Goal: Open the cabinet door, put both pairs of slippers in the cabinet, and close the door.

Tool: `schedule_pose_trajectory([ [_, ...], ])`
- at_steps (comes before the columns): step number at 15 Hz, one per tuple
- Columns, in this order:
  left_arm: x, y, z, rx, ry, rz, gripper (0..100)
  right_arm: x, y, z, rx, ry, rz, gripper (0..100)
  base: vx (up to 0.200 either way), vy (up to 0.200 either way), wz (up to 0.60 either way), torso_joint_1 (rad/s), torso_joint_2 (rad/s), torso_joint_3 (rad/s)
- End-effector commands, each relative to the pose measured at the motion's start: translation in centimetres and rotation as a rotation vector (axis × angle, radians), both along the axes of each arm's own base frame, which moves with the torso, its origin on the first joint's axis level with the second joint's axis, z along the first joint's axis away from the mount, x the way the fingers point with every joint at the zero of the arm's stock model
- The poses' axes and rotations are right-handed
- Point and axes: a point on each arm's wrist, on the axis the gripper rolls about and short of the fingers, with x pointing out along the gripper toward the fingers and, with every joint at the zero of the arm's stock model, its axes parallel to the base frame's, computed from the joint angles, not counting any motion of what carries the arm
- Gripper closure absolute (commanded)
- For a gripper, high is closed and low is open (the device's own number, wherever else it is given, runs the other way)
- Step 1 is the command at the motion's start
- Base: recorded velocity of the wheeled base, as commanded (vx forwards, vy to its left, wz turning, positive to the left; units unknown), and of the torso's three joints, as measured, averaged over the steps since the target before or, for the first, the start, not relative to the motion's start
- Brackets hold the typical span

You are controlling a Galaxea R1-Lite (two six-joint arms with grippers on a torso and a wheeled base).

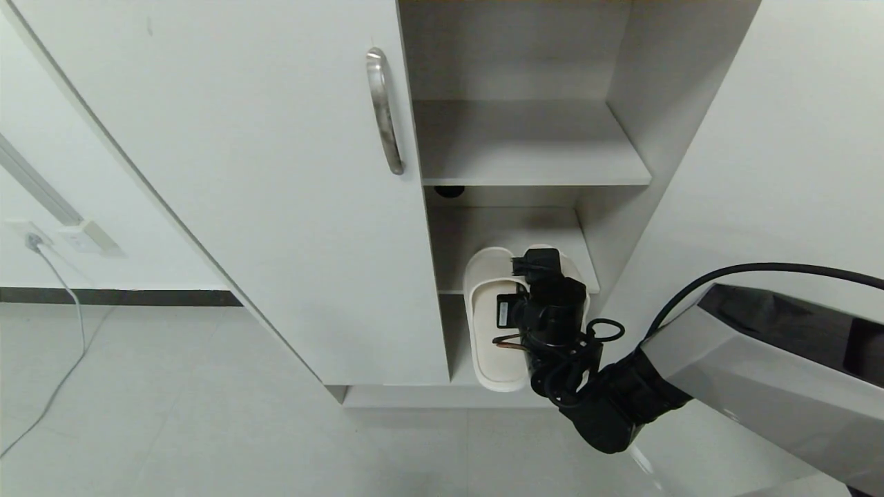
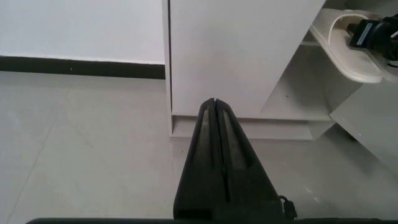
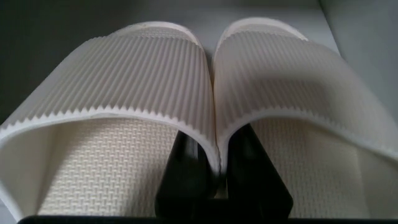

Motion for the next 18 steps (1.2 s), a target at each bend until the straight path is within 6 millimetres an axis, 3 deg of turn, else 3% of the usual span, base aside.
schedule_pose_trajectory([
  [1,0.0,0.0,0.0,-0.002,0.001,0.0,100,0.0,0.0,0.0,0.009,-0.008,0.002,100,0.2,0.0,0.0,0.002,0.0,0.002],
  [7,0.0,0.0,0.0,-0.006,0.001,0.016,100,1.1,-0.4,-1.2,0.003,-0.006,0.035,100,0.033,0.0,0.0,0.0,0.0,0.0],
  [18,0.0,0.0,0.0,-0.009,0.001,0.023,100,6.2,0.0,1.0,0.003,-0.025,-0.014,100,0.0,0.0,0.0,0.0,0.0,0.0],
])
